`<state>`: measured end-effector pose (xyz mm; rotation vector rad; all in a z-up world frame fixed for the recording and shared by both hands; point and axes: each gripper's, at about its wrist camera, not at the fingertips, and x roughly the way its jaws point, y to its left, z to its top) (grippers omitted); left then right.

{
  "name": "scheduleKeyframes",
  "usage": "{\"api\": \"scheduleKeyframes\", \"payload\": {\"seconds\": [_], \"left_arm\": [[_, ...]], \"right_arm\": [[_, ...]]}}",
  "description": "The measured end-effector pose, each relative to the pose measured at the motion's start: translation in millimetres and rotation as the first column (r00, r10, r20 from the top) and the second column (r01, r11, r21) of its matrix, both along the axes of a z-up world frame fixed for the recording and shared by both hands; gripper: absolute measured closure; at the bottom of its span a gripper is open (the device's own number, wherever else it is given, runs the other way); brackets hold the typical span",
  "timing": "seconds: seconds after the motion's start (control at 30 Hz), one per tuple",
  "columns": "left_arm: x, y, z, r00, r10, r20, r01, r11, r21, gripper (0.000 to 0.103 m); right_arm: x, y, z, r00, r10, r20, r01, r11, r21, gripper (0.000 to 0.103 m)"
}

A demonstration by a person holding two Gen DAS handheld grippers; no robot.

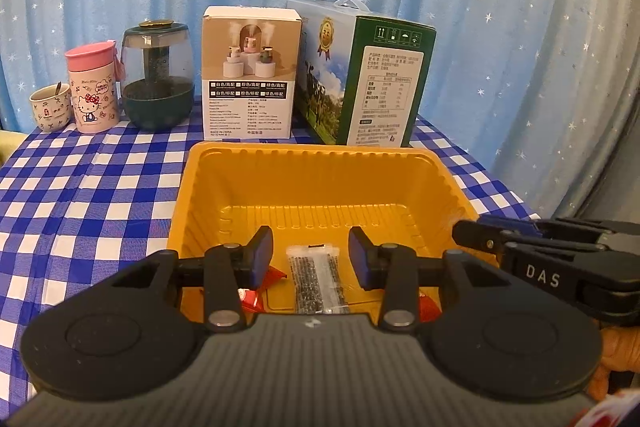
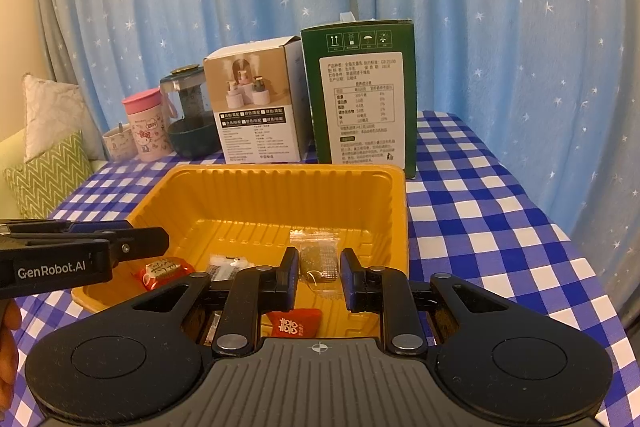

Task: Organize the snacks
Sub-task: 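Carry the candy and seaweed packet into the orange tray and release both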

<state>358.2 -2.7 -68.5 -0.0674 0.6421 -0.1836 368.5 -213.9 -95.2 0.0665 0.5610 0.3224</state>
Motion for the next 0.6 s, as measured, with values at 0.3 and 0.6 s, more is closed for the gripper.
{"api": "scheduleKeyframes", "payload": {"seconds": [0.3,0.6], "left_arm": [[-0.4,2.2,-0.8,1.0,0.009,-0.008,-0.009,1.0,0.014,0.055],[-9.6,4.1,4.6,1.0,0.011,0.004,-0.011,1.0,0.024,0.051]], "right_arm": [[-3.4,-13.1,6.9,0.999,-0.036,0.034,0.034,0.999,0.039,0.046],[-9.7,-39.1,15.8,0.993,-0.112,0.041,0.108,0.99,0.088,0.046]]}}
